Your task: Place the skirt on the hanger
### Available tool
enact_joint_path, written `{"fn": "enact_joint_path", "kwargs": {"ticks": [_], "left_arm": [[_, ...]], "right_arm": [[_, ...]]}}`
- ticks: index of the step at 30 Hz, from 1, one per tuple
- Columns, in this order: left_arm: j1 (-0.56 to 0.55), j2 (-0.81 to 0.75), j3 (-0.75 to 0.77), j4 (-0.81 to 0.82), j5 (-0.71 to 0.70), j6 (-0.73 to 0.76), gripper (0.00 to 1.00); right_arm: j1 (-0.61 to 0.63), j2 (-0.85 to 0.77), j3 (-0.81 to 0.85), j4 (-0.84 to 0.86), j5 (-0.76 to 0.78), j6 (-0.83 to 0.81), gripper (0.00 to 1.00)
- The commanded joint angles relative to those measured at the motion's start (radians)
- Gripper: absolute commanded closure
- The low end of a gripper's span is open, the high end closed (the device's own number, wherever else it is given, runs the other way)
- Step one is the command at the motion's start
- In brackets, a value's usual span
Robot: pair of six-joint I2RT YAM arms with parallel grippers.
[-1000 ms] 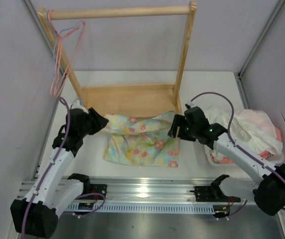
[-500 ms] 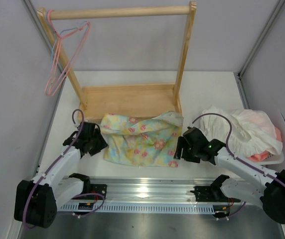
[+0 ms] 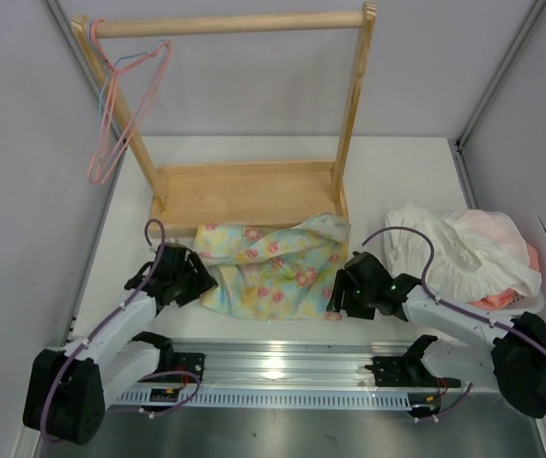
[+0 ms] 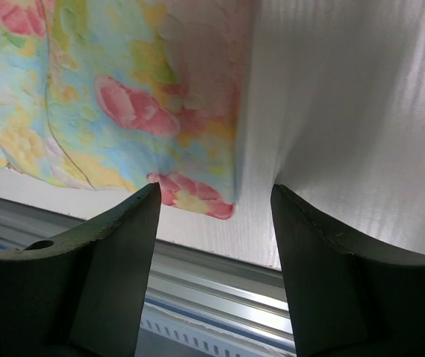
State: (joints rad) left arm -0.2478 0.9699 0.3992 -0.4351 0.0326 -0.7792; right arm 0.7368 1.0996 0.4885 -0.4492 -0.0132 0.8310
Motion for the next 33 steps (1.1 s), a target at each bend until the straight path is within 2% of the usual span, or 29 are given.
{"fn": "enact_joint_path", "kwargs": {"ticks": [1, 2, 4, 8, 10, 12, 16, 21, 24, 28, 33], "left_arm": [[-0.015, -0.107, -0.034, -0.013, 0.003, -0.046, 0.31], [-0.016, -0.115, -0.039, -0.013, 0.003, -0.048, 0.28], [-0.019, -0.112, -0.028, -0.034, 0.0, -0.049, 0.29], [-0.05, -0.048, -0.019, -0.033, 0.009, -0.042, 0.44], [-0.061, -0.043, -0.017, -0.033, 0.009, -0.042, 0.44], [-0.076, -0.069, -0.008, -0.056, 0.0, -0.048, 0.41], [-0.081, -0.119, -0.005, -0.067, 0.024, -0.052, 0.26], [-0.087, -0.1, 0.036, -0.117, 0.017, -0.054, 0.21], [-0.087, -0.137, 0.043, -0.158, -0.016, -0.084, 0.12], [-0.087, -0.224, 0.035, -0.163, -0.026, -0.098, 0.12], [-0.087, -0.2, 0.035, -0.152, 0.009, -0.083, 0.13]], "right_arm": [[0.019, 0.013, -0.019, 0.069, 0.001, 0.036, 0.34], [0.021, 0.016, -0.025, 0.075, 0.001, 0.039, 0.35], [0.021, 0.023, -0.039, 0.092, -0.005, 0.043, 0.38], [0.024, 0.023, -0.041, 0.096, -0.004, 0.048, 0.48], [0.023, 0.023, -0.028, 0.09, 0.002, 0.045, 0.5], [0.023, 0.025, -0.019, 0.083, 0.009, 0.04, 0.51], [0.021, 0.04, -0.007, 0.086, 0.007, 0.034, 0.53], [0.022, 0.037, -0.002, 0.081, 0.01, 0.034, 0.54], [0.021, 0.031, -0.002, 0.075, 0.012, 0.037, 0.55], [0.021, 0.04, -0.001, 0.075, 0.012, 0.033, 0.55], [0.021, 0.039, 0.004, 0.067, 0.012, 0.031, 0.55]]}}
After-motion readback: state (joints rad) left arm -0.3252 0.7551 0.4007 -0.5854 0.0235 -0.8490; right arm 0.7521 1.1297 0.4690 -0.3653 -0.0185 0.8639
